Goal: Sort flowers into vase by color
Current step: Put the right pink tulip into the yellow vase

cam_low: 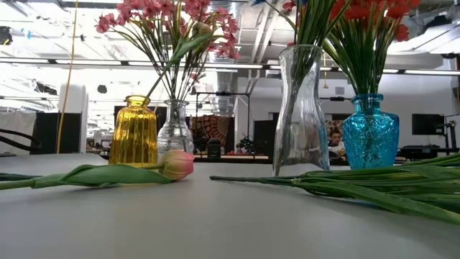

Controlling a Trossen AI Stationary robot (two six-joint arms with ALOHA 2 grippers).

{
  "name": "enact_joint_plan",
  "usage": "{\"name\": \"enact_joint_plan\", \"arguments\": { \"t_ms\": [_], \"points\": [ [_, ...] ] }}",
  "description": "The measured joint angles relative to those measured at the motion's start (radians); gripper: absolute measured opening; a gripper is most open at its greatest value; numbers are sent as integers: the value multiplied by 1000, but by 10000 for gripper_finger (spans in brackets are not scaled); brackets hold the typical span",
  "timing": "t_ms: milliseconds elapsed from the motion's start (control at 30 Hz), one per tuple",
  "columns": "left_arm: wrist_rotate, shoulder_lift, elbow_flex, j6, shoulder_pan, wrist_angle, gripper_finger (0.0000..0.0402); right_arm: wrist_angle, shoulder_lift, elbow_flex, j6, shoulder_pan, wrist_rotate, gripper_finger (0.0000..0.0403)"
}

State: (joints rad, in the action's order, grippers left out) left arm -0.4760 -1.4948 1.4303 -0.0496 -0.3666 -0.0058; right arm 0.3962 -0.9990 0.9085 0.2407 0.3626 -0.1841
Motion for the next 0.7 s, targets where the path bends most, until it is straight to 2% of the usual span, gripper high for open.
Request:
{"name": "enact_joint_plan", "arguments": {
  "t_ms": [267, 433, 700],
  "points": [
    [1, -1, 0, 1, 12, -15, 0, 191, -57, 0, 91, -1, 0, 177],
    [0, -1, 0, 5, 13, -27, 0, 224, -71, -1, 108, -5, 2, 173],
    [-5, -1, -1, 18, 13, -57, 0, 229, -69, -1, 107, -12, 3, 127]
  ]
}}
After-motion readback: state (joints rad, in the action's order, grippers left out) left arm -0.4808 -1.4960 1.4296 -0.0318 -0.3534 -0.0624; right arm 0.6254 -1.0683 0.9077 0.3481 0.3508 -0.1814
